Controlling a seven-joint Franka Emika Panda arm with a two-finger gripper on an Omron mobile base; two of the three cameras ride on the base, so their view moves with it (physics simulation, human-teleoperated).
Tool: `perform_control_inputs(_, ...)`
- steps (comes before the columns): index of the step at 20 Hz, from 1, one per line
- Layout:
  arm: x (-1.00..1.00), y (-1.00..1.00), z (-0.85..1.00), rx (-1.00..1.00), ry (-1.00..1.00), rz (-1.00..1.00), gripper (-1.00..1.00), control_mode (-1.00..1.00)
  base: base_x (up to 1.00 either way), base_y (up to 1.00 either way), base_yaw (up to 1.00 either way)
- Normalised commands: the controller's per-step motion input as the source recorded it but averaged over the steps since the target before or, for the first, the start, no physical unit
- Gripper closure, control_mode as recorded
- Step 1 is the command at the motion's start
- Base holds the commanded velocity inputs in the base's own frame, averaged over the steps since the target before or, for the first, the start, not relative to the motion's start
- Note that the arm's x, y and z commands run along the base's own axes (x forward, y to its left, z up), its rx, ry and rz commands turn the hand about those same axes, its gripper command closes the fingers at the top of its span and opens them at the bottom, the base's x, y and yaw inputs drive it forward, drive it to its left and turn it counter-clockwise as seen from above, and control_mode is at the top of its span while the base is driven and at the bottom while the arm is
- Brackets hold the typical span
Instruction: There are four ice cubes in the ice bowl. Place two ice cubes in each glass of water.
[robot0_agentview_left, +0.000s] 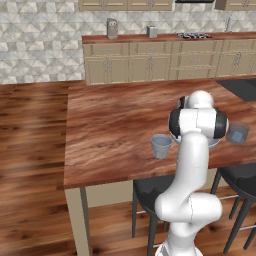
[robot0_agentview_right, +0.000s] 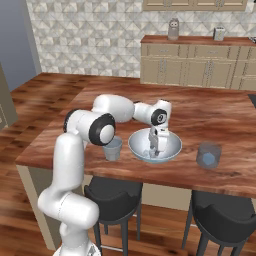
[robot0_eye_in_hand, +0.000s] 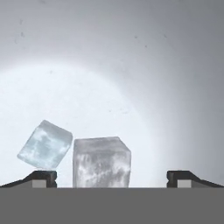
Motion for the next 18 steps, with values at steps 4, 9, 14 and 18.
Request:
perform_control_inputs(4,0.09,0.10,-0.03,0.00,0.00,-0.07,-1.00,-1.00,0.00,0.00,0.00)
perform_control_inputs(9,0.00,0.01,-0.24,-0.01,0.00,-0.02,-1.00,-1.00,0.00,0.00,0.00)
perform_control_inputs(14,0.00,-0.02,-0.22,-0.02,0.00,0.00,-1.00,-1.00,0.00,0.00,0.00)
perform_control_inputs(18,0.08,-0.01,-0.01,-0.03,0.00,0.00,-1.00,-1.00,0.00,0.00,0.00)
